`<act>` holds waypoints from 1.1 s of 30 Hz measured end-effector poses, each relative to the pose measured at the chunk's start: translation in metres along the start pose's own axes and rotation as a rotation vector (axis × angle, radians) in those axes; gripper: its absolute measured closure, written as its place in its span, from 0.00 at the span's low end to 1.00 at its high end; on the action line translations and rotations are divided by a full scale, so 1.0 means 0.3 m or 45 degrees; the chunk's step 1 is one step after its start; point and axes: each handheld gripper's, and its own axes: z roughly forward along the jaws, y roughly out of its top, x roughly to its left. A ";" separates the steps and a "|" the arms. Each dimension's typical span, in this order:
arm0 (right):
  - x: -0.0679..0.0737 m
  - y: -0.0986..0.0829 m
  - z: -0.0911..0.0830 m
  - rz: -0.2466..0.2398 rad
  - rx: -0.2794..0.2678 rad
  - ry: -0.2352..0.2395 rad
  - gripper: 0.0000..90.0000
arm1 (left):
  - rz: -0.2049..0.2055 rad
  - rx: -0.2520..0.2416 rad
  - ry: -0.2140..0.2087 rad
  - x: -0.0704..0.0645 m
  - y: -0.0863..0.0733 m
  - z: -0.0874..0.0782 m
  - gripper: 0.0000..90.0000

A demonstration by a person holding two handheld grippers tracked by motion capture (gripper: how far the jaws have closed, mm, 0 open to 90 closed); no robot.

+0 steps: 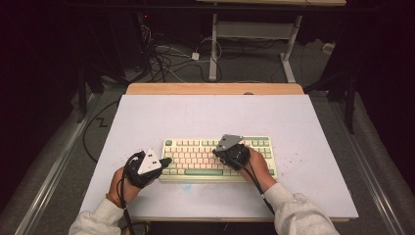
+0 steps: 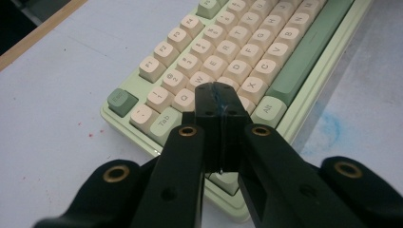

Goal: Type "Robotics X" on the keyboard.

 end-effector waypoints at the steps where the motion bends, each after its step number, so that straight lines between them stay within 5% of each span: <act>1: -0.001 0.001 0.001 0.000 0.002 0.000 1.00 | 0.002 -0.001 -0.001 0.000 0.001 0.000 0.98; 21: 0.005 0.005 0.028 -0.014 0.059 0.013 1.00 | 0.019 0.005 -0.021 -0.010 0.005 0.008 0.98; 33: -0.003 0.003 -0.026 0.028 -0.045 -0.007 1.00 | 0.015 0.005 -0.016 -0.009 0.006 0.012 0.98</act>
